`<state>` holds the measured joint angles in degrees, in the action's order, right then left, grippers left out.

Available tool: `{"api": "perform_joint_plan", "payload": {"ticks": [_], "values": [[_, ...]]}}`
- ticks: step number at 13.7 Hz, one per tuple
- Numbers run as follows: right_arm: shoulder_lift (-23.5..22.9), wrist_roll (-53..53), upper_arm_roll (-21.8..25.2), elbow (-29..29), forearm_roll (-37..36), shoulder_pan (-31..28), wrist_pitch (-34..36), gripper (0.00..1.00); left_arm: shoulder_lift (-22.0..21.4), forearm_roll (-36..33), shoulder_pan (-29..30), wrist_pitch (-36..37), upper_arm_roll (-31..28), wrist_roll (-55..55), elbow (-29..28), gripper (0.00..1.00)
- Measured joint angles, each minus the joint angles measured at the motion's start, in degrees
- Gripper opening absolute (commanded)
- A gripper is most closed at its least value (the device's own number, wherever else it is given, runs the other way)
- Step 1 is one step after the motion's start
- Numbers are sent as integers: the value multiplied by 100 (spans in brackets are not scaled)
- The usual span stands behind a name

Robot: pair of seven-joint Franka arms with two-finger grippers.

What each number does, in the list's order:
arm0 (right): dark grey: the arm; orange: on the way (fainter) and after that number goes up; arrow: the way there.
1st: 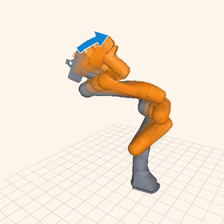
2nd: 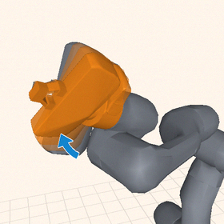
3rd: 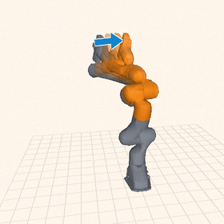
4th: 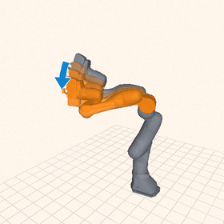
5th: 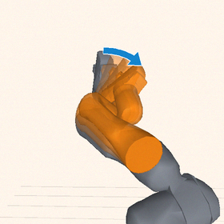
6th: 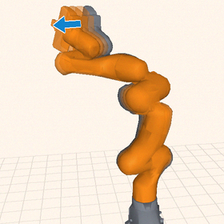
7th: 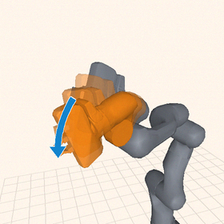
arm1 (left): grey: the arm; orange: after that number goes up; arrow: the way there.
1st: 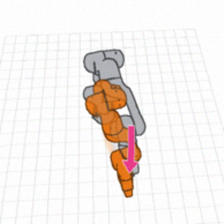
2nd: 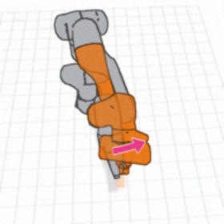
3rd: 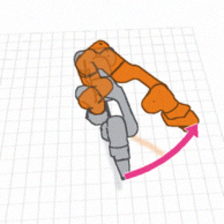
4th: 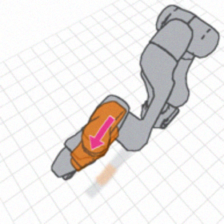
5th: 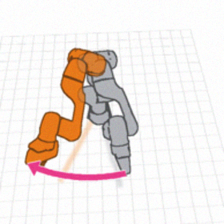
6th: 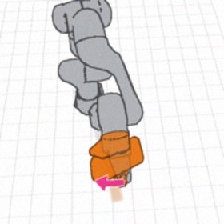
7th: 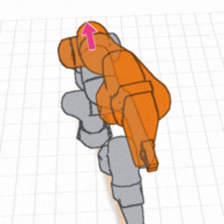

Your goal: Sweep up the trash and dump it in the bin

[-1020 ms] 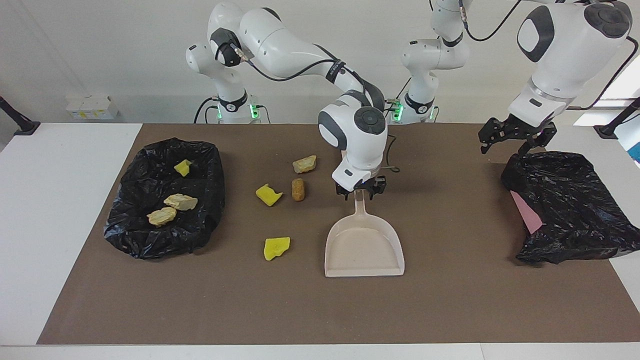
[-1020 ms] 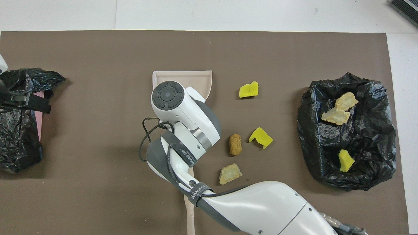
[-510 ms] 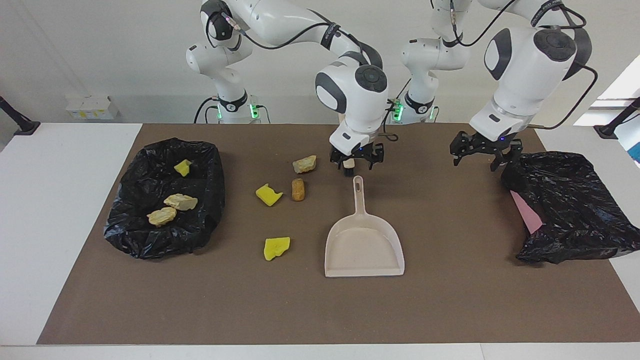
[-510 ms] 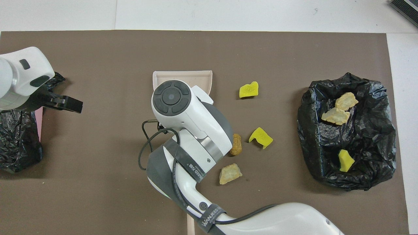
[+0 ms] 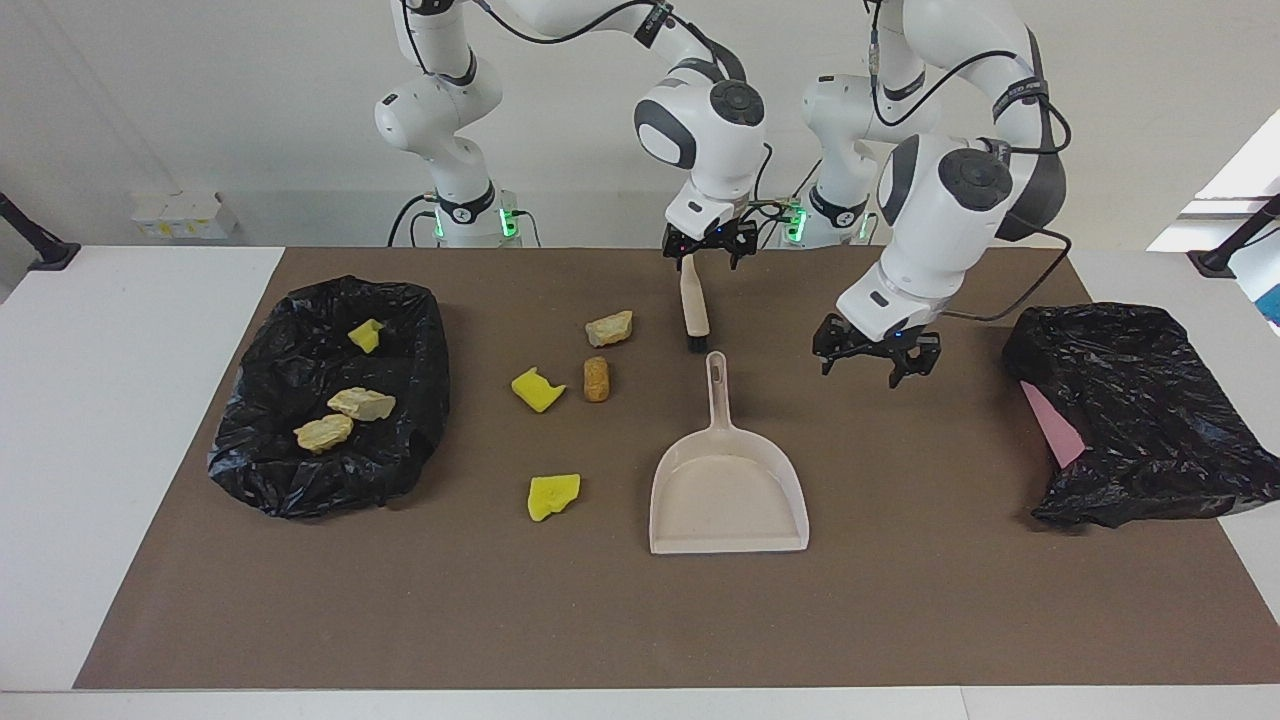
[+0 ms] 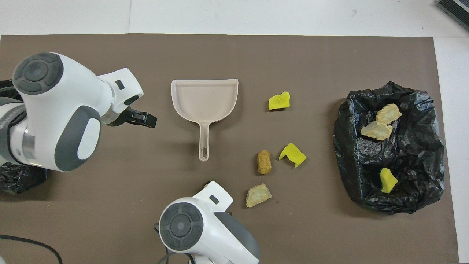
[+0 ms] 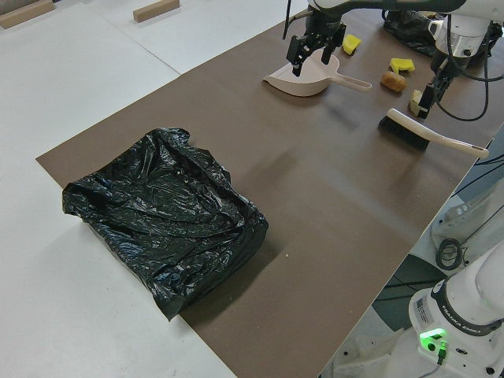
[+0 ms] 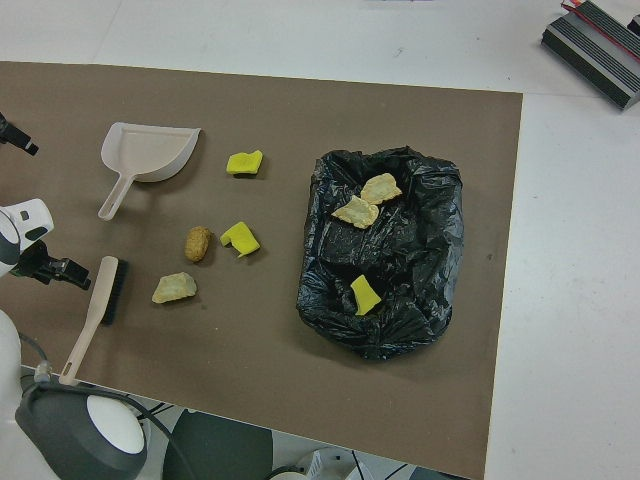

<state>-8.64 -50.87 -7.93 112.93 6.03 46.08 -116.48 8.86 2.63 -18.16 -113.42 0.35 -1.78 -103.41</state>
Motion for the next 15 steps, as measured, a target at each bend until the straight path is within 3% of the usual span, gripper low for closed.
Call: {"api": "perform_joint_plan", "payload": {"ticks": [2, 6, 11, 12, 13, 14, 15], "values": [[260, -166, -1, 567, 184, 131, -304, 100, 91, 28, -279, -148, 1, -349, 0, 100], [341, -319, 0, 1384, 835, 478, -1264, 100, 324, 37, -960, -487, 12, -1287, -1, 100], [381, -359, 19, 1595, 874, 543, -1502, 100, 616, 37, -1499, -851, 12, -2041, -96, 100], [390, -359, 18, 1596, 874, 543, -1502, 96, 646, 37, -1537, -991, 11, -2097, -218, 100], [396, -359, 18, 1598, 874, 543, -1502, 83, 663, 37, -1550, -1114, 10, -2123, -351, 100], [402, -360, 18, 1600, 875, 544, -1502, 70, 681, 37, -1560, -1227, 8, -2168, -481, 81], [406, -360, 17, 1603, 875, 544, -1501, 53, 701, 38, -1579, -1322, 7, -2238, -585, 44]]}}
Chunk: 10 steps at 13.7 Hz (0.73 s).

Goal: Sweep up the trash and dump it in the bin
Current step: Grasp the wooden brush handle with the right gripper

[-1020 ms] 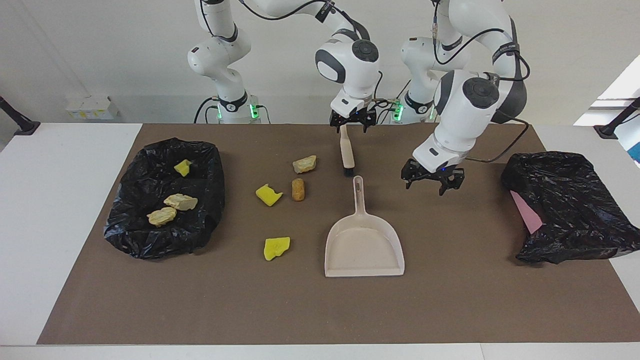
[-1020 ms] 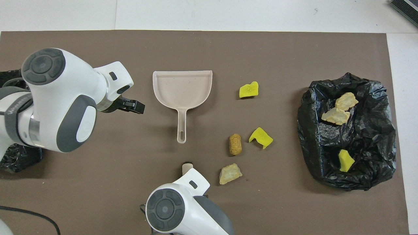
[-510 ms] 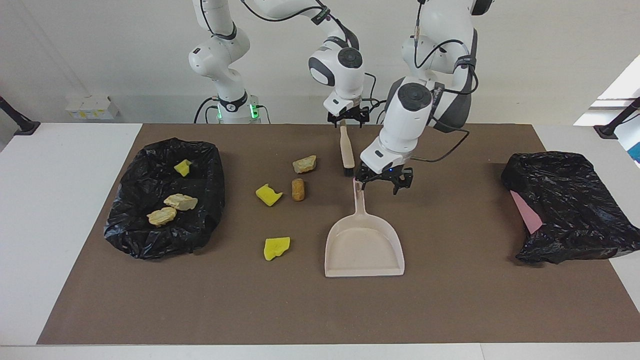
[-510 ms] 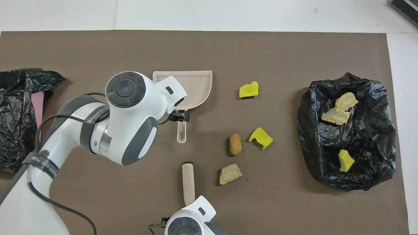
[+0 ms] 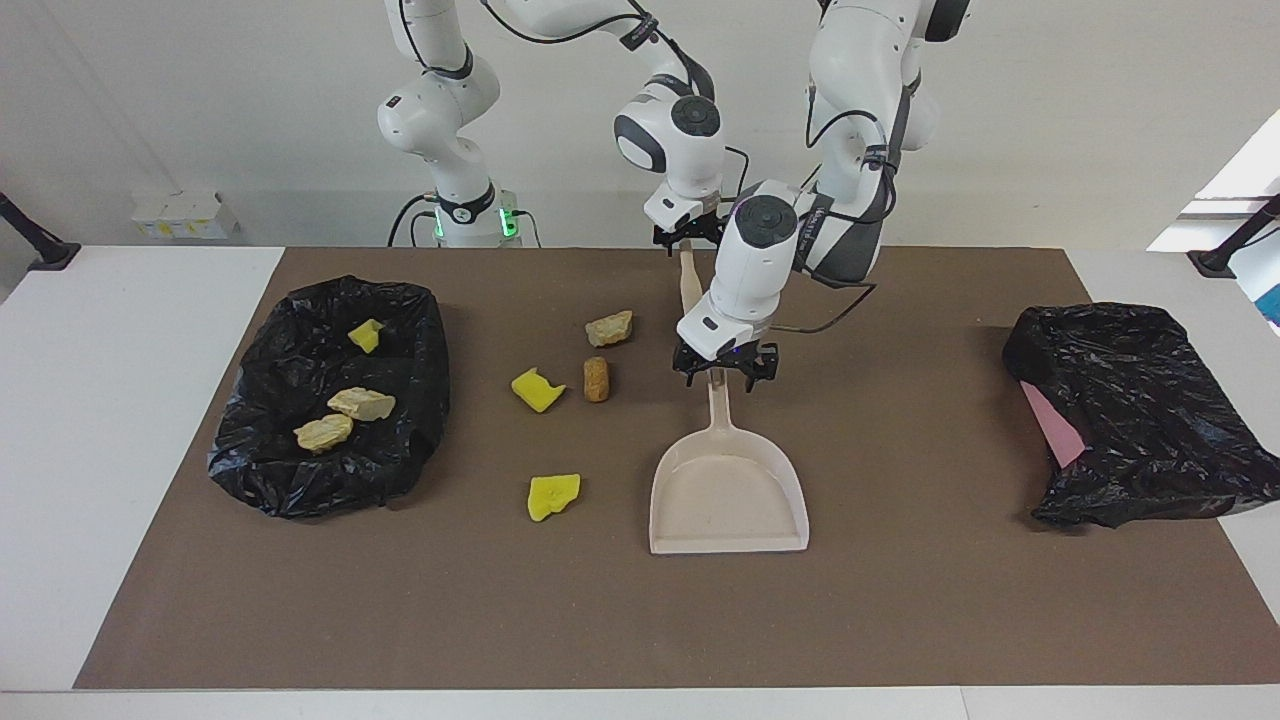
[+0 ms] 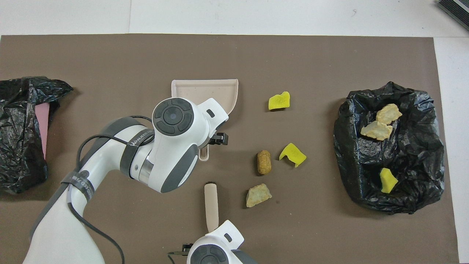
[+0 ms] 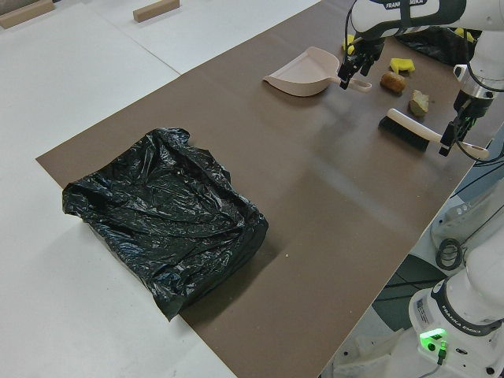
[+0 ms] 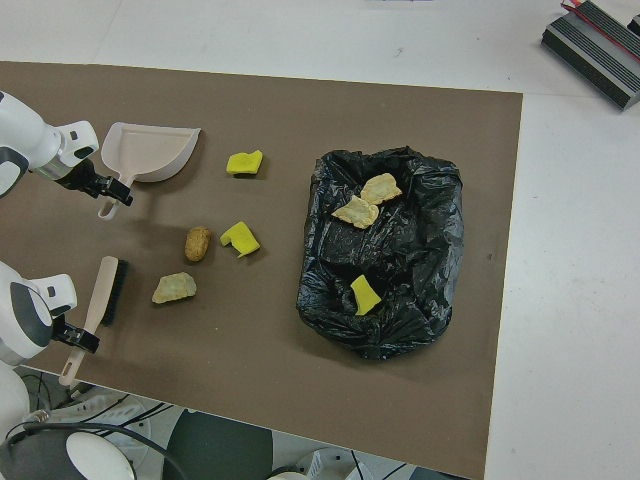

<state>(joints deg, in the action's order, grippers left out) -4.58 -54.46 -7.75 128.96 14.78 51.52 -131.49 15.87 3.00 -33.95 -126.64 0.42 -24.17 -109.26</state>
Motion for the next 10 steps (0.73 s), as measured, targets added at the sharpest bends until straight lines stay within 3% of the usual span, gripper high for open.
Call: {"api": "perform_joint_plan", "payload": {"ticks": [1, 2, 3, 4, 9, 10], "values": [[3, 0, 0, 5, 0, 0, 7, 37, 17, 0, -25, -47, 0, -62, -57, 29], [6, -5, -1, 11, 1, 1, 19, 22, 24, 0, -38, -53, 3, -94, -64, 23], [7, -16, -1, 16, 2, 1, 32, 8, 23, 0, -38, -58, -2, -105, -60, 23], [10, -39, -1, 17, 3, 1, 46, 0, 22, 0, -37, -67, -16, -113, -53, 23], [42, -242, -9, 20, 5, 27, 113, 0, 10, 0, -22, -109, -76, -141, -16, 28], [56, -262, -8, 19, 5, 29, 113, 0, 10, 0, -22, -119, -76, -145, -16, 48]]}}
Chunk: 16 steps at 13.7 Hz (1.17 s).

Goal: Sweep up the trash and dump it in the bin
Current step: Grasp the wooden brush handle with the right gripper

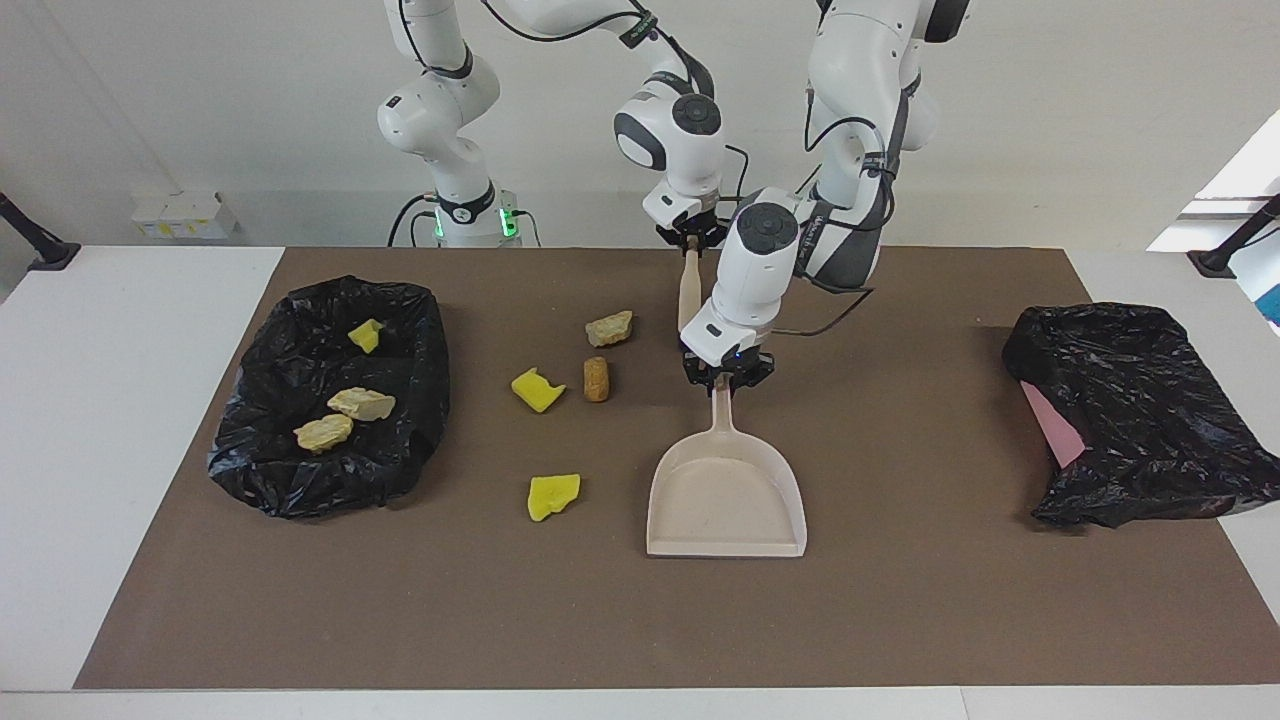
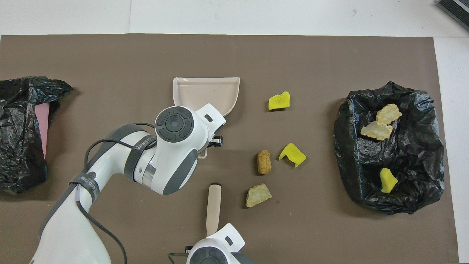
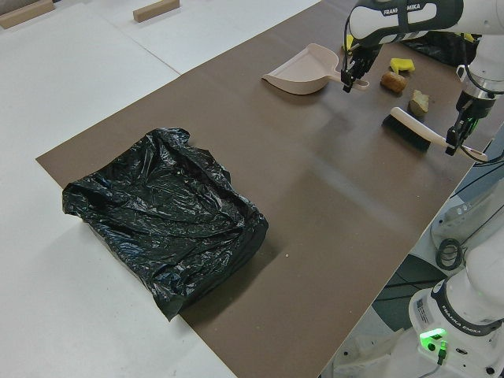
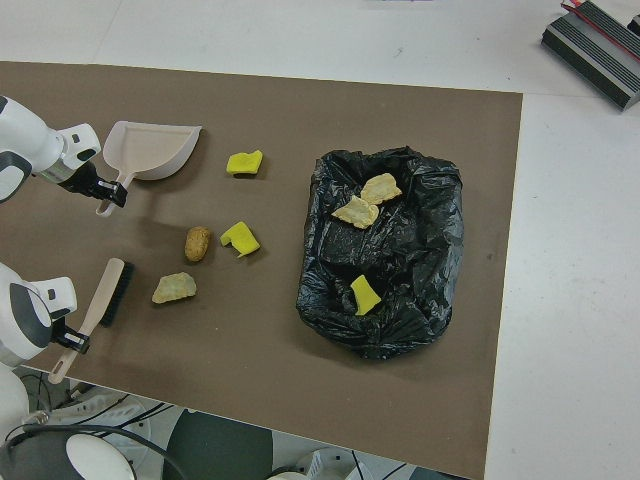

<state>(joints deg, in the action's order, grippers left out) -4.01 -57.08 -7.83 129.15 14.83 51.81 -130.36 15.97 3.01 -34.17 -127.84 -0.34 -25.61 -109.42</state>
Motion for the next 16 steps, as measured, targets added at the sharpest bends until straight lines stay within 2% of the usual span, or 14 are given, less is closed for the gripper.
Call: {"api": "perform_joint_plan", "payload": {"ticks": [1, 3, 5, 6, 7, 8, 9, 14, 16], "values": [[43, -97, 9, -1, 1, -2, 0, 0, 0, 0, 0, -5, 0, -2, 0, 61], [227, -379, 26, -6, 1, -57, 160, 0, -3, 0, 0, -19, -2, -13, 2, 61], [514, -674, 46, -8, 1, -214, 593, 0, -5, 0, 10, -65, -13, -35, 2, 53], [668, -857, 53, -6, 0, -328, 874, 0, -5, 0, 23, -84, -29, -39, 3, 51], [772, -1031, 58, -3, -1, -414, 1071, 0, -4, 0, 43, -122, -42, -40, 4, 39], [844, -1269, 66, -1, -3, -472, 1212, 0, -5, 0, 93, -192, -49, -40, 5, 16], [879, -1579, 69, 1, -22, -505, 1300, 0, -4, 0, 164, -253, -55, -37, 11, 0], [874, -2835, 70, 140, -44, -723, 1368, 0, 8, -3, 387, -271, -68, 11, 152, 0], [842, -3176, 67, 330, -44, -733, 1179, 0, -27, -7, 507, -79, -79, 350, 222, 0]]}}
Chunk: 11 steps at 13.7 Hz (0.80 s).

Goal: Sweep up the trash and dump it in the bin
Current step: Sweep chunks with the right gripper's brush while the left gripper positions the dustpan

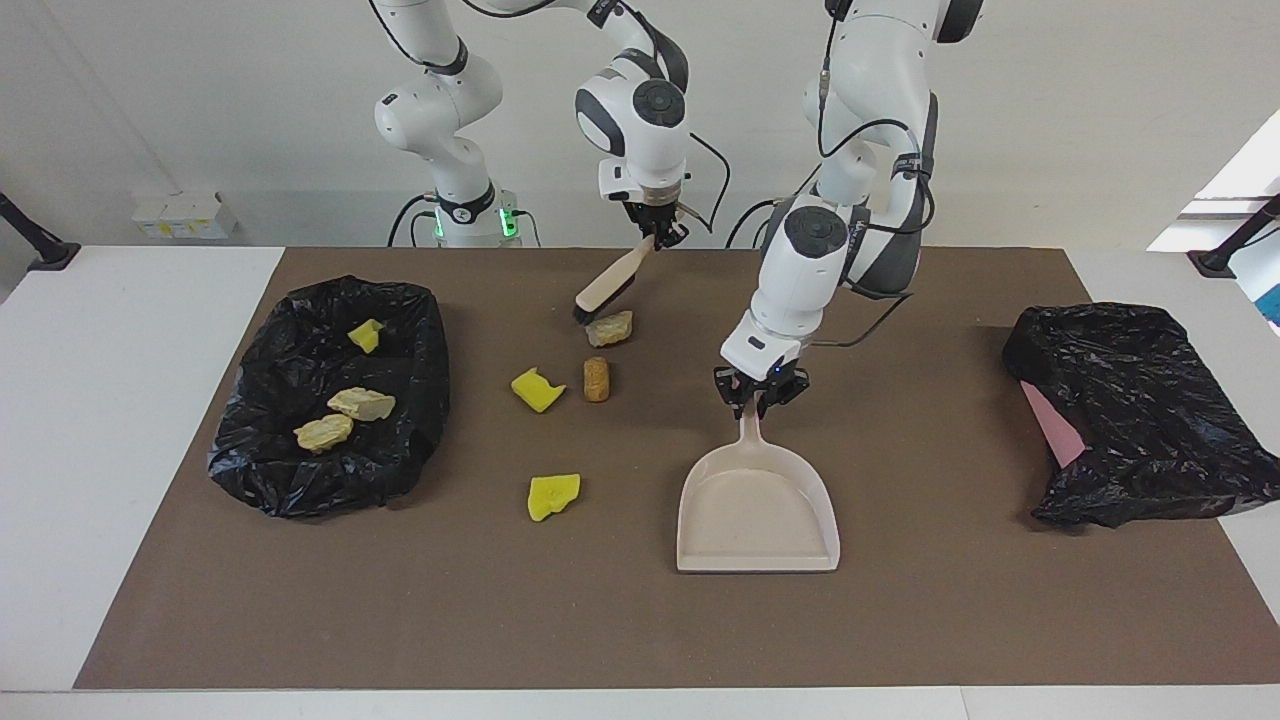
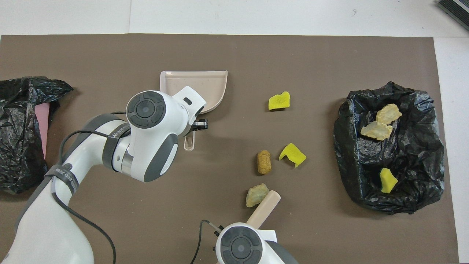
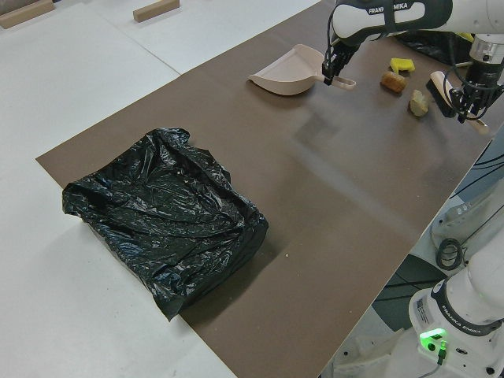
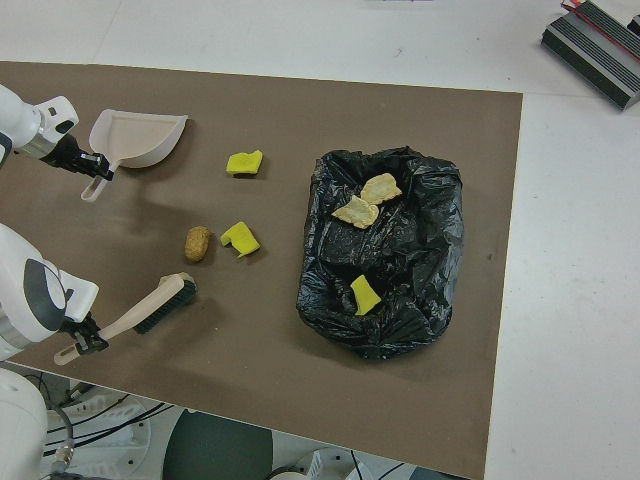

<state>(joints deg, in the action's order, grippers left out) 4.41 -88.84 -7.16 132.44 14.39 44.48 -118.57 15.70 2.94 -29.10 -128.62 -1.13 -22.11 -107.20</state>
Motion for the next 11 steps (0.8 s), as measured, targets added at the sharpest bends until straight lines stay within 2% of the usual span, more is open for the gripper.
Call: {"api": "perform_joint_plan", "payload": {"ticks": [2, 5, 7, 11], "values": [[-33, -179, -21, 265, 0, 15, -440, 0, -125, -3, 140, 380, -36, 751, 55, 0], [-156, -195, -12, 404, 0, -16, -935, 0, -373, -9, 587, 939, -58, 2528, 55, 0], [-302, -96, -14, 401, -4, -150, -1300, 0, -494, -7, 931, 1121, -70, 3962, 21, 0], [-578, 610, -2, 146, -6, -578, -1639, 0, -673, -8, 1316, 1235, -77, 5978, -114, 0]]}}
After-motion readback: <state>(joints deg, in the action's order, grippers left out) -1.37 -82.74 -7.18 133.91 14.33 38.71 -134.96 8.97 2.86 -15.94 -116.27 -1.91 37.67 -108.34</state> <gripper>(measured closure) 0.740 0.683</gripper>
